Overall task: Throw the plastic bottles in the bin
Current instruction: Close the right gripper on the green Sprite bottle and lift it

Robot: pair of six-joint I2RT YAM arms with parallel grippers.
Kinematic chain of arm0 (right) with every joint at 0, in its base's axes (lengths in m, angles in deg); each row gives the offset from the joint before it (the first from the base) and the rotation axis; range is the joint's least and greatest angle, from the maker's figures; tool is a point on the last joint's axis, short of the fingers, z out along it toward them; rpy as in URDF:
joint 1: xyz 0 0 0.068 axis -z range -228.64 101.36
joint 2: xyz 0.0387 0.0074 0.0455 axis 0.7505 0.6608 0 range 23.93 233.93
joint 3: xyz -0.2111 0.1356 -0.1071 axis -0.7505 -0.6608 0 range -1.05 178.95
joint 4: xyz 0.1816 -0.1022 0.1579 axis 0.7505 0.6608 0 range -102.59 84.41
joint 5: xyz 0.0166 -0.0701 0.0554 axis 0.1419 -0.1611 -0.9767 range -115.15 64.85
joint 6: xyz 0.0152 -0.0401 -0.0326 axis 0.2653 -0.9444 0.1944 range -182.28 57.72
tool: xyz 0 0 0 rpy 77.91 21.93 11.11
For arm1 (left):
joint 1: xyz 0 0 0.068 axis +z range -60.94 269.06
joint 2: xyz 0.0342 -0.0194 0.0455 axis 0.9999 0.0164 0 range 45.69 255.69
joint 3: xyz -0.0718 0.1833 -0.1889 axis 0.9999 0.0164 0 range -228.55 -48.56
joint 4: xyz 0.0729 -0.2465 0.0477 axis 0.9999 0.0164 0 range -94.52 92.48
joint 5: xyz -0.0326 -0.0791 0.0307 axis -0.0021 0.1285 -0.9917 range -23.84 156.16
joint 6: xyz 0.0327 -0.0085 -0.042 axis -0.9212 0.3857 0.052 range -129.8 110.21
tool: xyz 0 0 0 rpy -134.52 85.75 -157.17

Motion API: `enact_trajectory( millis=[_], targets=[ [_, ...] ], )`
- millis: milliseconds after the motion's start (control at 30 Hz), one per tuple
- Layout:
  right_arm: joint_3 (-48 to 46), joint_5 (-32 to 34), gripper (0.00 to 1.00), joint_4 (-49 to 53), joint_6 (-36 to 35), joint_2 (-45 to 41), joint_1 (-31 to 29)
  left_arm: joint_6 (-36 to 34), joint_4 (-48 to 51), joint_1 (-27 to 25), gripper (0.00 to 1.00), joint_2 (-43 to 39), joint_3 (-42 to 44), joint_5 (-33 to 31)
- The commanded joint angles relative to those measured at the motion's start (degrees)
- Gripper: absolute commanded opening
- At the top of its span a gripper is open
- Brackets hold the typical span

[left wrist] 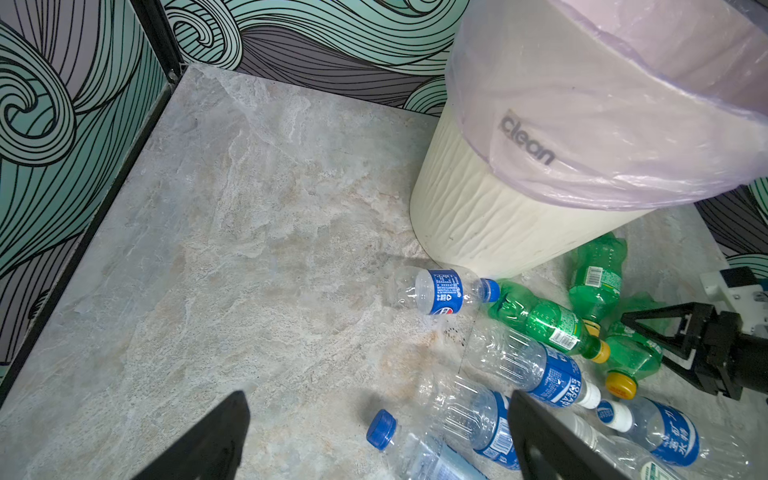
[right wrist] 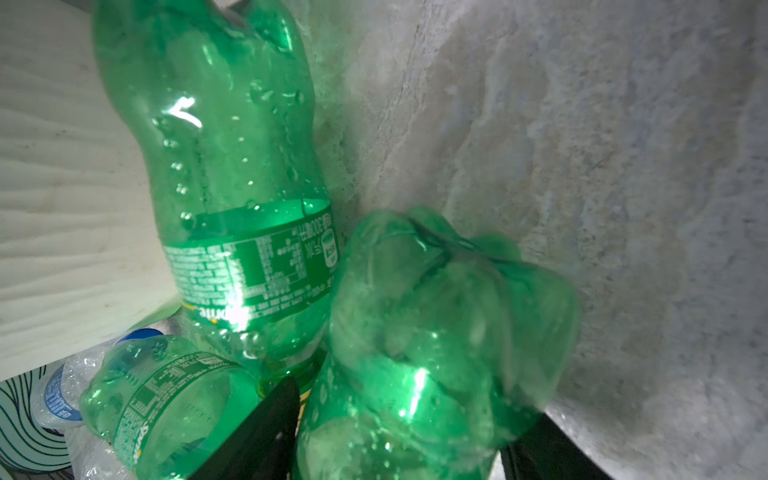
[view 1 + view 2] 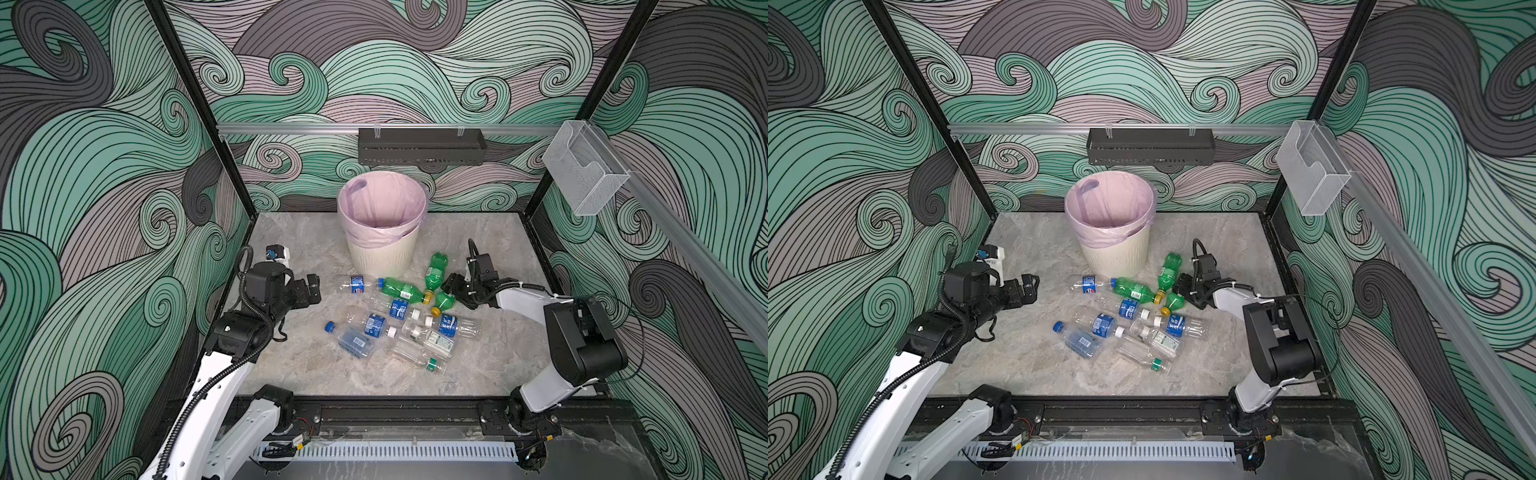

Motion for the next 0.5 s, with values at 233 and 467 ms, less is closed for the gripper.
enact_trajectory(
  millis=[233, 467],
  targets=[
    [1.1, -1.5, 0.64, -4.8, 0.9, 3.2, 3.0, -0.9, 1.8, 0.4, 0.99, -0.5, -0.7, -1.7],
    [2.9, 2.4, 0.6, 1.8, -6.2, -2.3, 5.9, -0.7, 1.5, 0.4, 0.99, 0.1, -0.4, -2.2]
  ],
)
